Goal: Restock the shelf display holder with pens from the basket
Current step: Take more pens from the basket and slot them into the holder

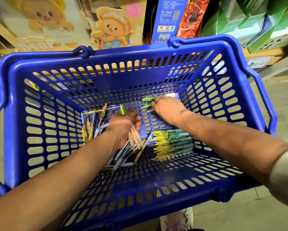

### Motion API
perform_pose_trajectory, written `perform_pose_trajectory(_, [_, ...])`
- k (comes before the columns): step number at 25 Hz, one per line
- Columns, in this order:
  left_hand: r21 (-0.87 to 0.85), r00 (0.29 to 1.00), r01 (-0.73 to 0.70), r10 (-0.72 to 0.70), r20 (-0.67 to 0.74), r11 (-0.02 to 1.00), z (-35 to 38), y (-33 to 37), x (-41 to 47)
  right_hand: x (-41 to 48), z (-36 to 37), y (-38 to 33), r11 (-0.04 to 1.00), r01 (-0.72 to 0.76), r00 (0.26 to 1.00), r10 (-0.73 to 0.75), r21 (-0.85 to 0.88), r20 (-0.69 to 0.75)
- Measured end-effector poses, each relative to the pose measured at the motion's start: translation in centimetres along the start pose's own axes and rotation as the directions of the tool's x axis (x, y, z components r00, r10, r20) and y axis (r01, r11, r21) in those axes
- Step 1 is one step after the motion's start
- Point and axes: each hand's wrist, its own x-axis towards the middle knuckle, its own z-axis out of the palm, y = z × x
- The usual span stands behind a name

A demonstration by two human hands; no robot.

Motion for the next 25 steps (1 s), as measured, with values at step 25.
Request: perform_pose_trajectory(25, [0.021,0.999,0.034,-0.034,-0.018,0.999,0.8,0.0,0.3,0.7,-0.6,0.5,0.954,-0.121,0.992,0.126,0.274,0.001])
